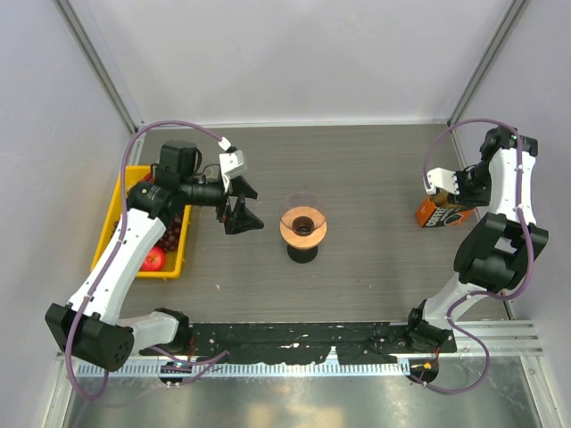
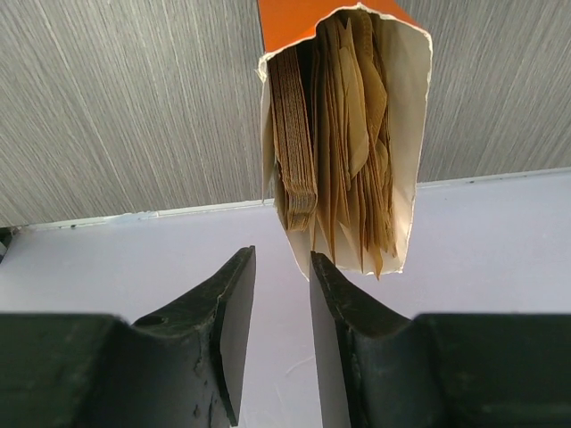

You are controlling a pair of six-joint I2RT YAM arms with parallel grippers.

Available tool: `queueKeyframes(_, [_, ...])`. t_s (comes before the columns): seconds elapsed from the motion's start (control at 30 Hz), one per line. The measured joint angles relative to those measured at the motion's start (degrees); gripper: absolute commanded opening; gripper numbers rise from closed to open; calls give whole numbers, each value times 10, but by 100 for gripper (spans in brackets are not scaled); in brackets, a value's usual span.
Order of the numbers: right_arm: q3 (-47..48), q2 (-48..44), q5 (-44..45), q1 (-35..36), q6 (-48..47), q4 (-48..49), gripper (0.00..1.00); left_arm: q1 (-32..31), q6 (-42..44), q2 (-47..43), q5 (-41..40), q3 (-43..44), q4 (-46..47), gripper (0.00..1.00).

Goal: Place the coffee filter in the dripper

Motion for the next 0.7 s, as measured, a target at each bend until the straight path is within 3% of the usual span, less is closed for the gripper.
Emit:
queueKeyframes(0.2, [-3, 2, 0, 0, 0, 0, 32, 0, 0, 3, 0, 1, 0, 97])
queueKeyframes(0.7, [-3, 5, -6, 0, 0, 2, 39, 0, -5, 7, 0, 7, 0, 97])
